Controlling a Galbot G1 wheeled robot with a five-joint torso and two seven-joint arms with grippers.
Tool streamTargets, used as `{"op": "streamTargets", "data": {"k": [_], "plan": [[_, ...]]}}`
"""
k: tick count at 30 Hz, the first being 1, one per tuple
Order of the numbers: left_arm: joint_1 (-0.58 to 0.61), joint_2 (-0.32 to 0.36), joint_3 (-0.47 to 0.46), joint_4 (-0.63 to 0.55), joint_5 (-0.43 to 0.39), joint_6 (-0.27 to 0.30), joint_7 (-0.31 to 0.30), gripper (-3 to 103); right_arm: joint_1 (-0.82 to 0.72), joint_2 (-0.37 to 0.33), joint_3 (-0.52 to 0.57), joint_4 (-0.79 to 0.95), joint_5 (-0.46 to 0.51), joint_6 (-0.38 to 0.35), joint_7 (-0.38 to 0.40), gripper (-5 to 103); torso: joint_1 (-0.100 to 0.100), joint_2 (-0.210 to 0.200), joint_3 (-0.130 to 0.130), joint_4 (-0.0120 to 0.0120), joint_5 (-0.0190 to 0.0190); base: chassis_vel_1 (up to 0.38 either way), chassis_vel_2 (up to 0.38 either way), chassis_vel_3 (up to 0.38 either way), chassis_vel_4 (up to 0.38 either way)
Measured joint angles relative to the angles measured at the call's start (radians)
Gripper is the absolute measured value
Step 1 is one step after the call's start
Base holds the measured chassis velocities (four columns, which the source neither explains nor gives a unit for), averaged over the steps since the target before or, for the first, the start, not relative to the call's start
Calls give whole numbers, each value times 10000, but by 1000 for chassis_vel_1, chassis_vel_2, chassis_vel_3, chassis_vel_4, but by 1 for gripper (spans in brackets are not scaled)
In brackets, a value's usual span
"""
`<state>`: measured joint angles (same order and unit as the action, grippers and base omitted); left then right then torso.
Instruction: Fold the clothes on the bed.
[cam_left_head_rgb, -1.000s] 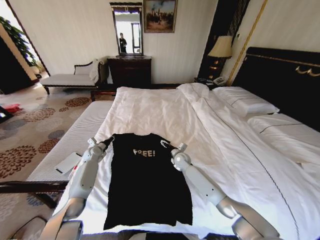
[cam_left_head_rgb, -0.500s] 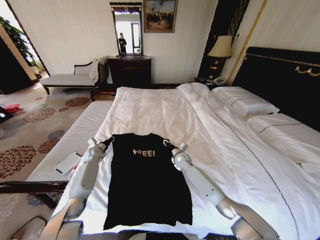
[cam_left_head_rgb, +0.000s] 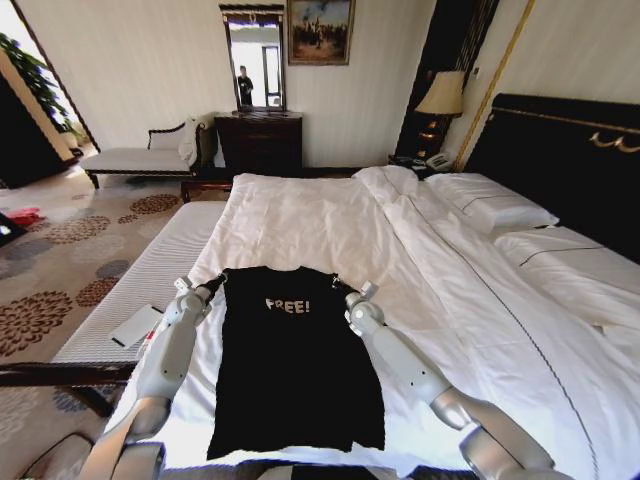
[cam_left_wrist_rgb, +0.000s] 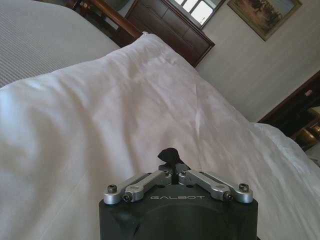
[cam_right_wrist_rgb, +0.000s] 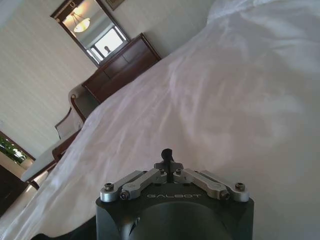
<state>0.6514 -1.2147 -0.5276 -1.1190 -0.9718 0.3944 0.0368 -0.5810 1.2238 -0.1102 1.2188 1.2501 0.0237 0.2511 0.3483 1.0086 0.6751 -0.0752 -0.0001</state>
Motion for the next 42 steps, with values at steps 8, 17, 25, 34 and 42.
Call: {"op": "streamTargets", "data": {"k": [8,17,25,34,42], "plan": [[-307,202,-182,-212,-317,-167,24,1,609,1,280,-509,-320,673,-1062,1,0,0,0,2,1,0,0,0,0],[-380,329,-143,-219,-467,-349,35,1,806,-218,288,-873,-435,832,-1459,1,0,0,0,0,0,0,0,0,0],[-1029,442,109,-60,-829,-405,0,1,1217,-354,198,-852,-310,873,-1566,1,1,-1,0,0,1,0,0,0,0],[-1417,760,385,-214,-1282,-440,-76,1,1483,-830,132,-366,-62,898,-1544,1,2,0,-1,1,2,0,0,0,0],[1256,1352,204,-3177,-1597,-357,-121,1,-369,-2205,558,1802,-61,821,-1197,1,0,0,-1,0,1,0,0,0,0]]}}
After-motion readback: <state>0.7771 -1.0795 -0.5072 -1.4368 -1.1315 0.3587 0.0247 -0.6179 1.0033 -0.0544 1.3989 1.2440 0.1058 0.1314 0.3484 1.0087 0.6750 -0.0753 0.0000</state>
